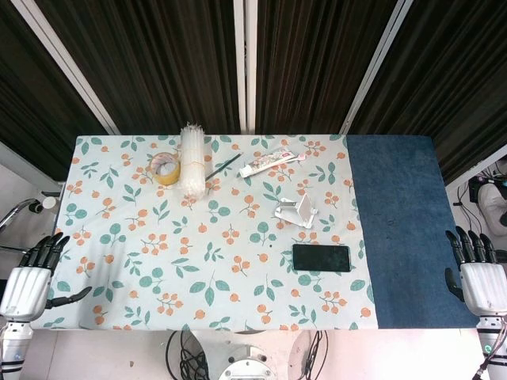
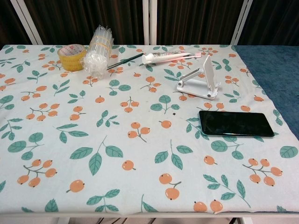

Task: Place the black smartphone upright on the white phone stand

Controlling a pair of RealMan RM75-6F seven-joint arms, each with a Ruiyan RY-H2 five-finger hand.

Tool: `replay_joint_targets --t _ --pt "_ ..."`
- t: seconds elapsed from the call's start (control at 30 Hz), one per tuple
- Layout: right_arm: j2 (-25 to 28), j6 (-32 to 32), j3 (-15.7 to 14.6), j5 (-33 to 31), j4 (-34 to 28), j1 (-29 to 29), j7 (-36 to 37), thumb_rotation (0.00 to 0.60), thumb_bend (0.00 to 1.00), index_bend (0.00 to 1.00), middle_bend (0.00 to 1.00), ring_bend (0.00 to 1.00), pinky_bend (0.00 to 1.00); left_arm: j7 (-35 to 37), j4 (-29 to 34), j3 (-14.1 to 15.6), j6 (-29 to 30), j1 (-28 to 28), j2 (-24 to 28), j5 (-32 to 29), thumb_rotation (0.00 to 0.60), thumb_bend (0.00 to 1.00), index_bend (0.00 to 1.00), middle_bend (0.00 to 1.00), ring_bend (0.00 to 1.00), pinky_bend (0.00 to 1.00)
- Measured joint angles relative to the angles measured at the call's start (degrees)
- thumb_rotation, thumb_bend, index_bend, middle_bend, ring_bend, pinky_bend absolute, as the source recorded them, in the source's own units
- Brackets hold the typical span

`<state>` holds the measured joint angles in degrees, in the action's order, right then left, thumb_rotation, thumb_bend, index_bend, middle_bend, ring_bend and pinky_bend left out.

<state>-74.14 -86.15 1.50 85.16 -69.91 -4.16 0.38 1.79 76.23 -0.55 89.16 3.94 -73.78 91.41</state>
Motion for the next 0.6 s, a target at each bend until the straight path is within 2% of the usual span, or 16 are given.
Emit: replay_joint_targets --t 0.33,0.6 --pt "0.5 -0.4 0.2 0.9 -0.7 0.2 0.0 0.6 0.43 0.0 0.0 0.0 0.0 -0.7 1.4 0.5 -0.9 -0.1 0.7 -0.6 0.281 0.05 0.07 0.06 0.08 0.22" --pt "1.9 0.5 -0.4 1.2 -5.0 0.4 -2.7 0.6 0.39 0.0 0.0 0.0 0.0 -0.8 2.4 0.4 -0.8 0.0 1.1 -0.6 0.281 0.05 0.07 0.06 0.08 0.22"
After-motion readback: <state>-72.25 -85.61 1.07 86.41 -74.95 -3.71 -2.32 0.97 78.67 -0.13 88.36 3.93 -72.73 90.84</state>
